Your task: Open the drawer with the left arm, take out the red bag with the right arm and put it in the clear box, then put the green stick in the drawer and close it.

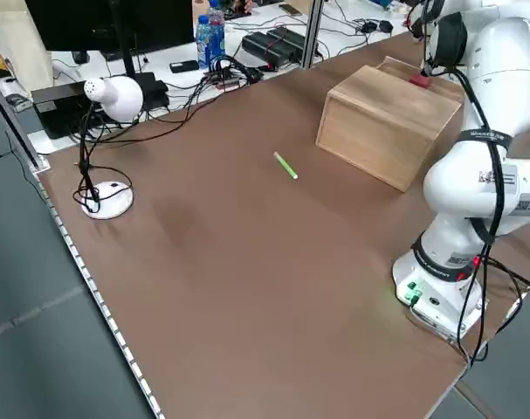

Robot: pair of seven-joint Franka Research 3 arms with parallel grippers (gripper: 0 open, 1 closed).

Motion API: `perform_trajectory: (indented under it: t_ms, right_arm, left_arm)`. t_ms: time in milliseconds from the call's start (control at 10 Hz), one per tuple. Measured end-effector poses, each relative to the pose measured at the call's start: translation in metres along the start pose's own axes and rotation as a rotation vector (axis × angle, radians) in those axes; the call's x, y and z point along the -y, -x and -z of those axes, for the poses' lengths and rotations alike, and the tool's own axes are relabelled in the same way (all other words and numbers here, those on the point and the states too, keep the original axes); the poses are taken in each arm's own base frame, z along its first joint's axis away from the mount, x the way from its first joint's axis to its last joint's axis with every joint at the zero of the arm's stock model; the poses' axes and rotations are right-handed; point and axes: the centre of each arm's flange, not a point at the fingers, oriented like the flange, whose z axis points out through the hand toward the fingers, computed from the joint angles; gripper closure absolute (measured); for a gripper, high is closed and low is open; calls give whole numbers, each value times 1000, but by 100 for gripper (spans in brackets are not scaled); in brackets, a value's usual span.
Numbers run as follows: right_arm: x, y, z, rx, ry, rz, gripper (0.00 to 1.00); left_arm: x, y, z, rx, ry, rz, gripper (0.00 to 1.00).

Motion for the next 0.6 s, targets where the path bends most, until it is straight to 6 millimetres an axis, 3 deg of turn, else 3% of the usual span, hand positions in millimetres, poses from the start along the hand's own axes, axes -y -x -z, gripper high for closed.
perform_trajectory:
  t_ms: [600]
  right_arm:
    - [-3,0,0,-2,0,-5,0]
  left_arm:
    - [-5,1,3,-9,41,4,0]
